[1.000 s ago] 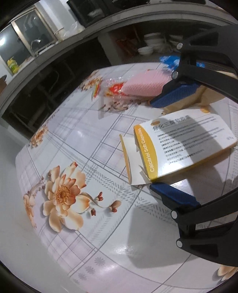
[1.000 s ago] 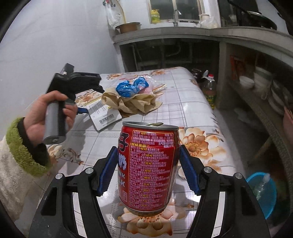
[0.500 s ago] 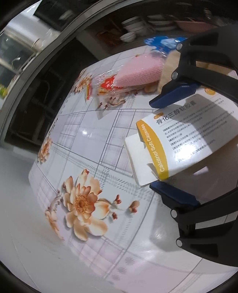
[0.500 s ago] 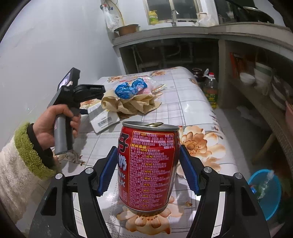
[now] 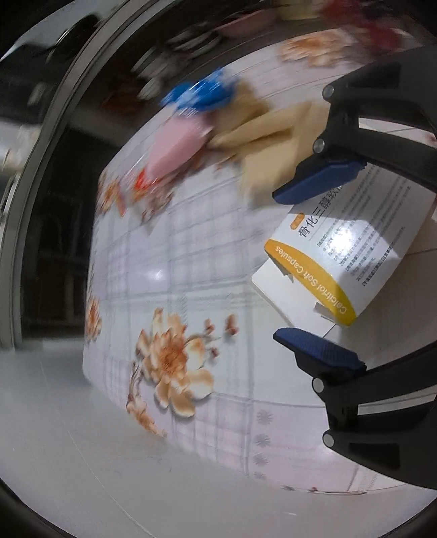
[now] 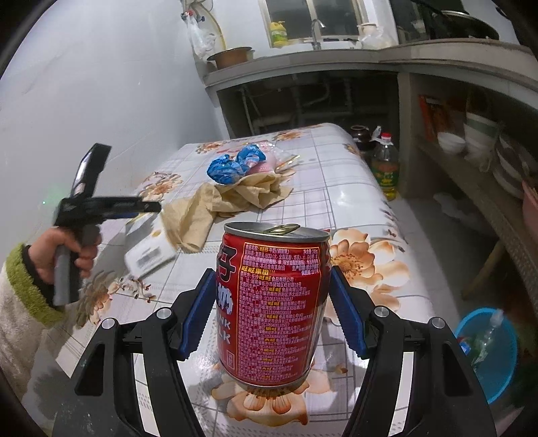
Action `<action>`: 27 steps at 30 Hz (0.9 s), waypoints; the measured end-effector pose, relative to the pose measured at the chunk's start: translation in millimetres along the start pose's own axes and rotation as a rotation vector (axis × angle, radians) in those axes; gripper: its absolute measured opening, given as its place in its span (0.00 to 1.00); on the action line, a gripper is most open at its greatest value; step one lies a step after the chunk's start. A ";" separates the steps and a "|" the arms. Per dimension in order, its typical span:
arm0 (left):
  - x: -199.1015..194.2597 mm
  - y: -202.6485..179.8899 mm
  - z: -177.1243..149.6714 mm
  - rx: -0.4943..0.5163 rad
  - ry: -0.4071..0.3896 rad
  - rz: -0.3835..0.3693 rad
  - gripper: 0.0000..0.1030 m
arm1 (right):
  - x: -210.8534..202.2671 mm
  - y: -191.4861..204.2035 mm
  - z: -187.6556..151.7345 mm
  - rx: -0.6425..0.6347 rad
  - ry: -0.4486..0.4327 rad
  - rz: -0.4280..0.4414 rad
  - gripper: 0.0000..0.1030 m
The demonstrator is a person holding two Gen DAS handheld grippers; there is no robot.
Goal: Collect trash
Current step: 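Grasp the yellow-white Calcitriol box with the left gripper and lift it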
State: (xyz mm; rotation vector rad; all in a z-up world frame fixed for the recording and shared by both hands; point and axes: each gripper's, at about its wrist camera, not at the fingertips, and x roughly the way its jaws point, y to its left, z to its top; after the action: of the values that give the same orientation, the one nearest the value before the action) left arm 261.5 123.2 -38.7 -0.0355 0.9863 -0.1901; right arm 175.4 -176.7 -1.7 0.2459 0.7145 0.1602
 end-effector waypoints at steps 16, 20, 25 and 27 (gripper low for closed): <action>-31.7 -16.1 -49.8 -0.380 0.000 0.080 0.91 | 0.1 3.1 0.0 0.008 0.006 -0.027 0.61; -16.9 -39.6 -53.6 -0.320 -0.007 0.181 0.91 | -0.4 3.8 -0.5 0.016 0.007 -0.034 0.61; -15.1 -56.5 -67.7 -0.158 -0.029 0.173 0.91 | -0.4 2.8 -0.6 0.027 0.005 -0.034 0.61; -20.4 -57.7 -72.5 -0.073 -0.030 0.144 0.91 | 0.1 3.4 -0.4 0.020 0.004 -0.033 0.61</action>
State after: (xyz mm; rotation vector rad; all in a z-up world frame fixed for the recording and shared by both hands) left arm 182.0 74.1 -55.2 -0.0336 0.9617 -0.0211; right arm 175.0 -173.3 -1.1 0.2523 0.7238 0.1219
